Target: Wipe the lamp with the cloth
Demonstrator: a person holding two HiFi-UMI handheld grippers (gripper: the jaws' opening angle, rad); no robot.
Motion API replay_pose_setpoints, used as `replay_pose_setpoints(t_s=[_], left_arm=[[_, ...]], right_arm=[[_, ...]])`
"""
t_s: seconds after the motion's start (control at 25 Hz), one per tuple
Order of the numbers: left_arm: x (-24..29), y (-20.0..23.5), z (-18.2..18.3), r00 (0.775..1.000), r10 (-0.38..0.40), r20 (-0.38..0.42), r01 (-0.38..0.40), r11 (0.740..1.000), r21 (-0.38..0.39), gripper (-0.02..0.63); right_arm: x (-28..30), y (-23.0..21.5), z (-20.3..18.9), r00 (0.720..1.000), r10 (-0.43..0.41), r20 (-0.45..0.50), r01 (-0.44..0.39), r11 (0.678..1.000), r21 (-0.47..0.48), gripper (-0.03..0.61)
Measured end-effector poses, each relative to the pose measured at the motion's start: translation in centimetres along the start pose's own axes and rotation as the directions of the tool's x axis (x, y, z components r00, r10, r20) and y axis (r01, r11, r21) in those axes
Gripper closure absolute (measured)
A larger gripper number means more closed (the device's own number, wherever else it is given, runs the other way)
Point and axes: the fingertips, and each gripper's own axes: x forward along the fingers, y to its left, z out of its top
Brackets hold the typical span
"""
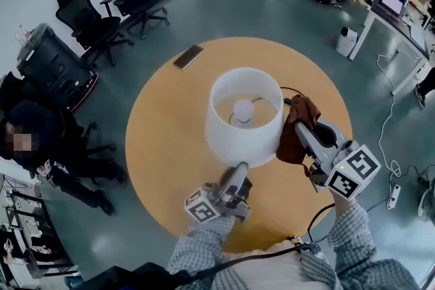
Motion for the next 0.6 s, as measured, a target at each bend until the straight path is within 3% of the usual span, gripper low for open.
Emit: replay_pose_setpoints(t_s=[0.16, 0.28, 0.48, 0.6], left_arm=[[0.1, 0.1, -0.1, 1.000, 0.004, -0.003, -0.004, 1.000, 0.000, 0.528], [0.1, 0.1, -0.1, 1.000, 0.009, -0.006, -0.009, 1.000, 0.003, 0.528], [0.1, 0.0, -0.2, 1.000, 0.015, -0.012, -0.014, 1.000, 0.008, 0.528], [0.2, 0.0, -0.3, 1.000, 0.015, -0.012, -0.015, 1.000, 0.011, 0.528]], right_arm=[[2.6, -1.3, 4.3, 0.997, 0.068, 0.041, -0.064, 0.993, -0.095, 0.540], [5.0, -1.6, 6.4, 0.992, 0.125, 0.016, -0.120, 0.975, -0.185, 0.538], [8.7, -1.7, 6.4, 0.976, 0.189, -0.105, -0.214, 0.917, -0.338, 0.538], [10.8, -1.8, 4.9, 0.943, 0.258, -0.209, -0.321, 0.870, -0.374, 0.538]])
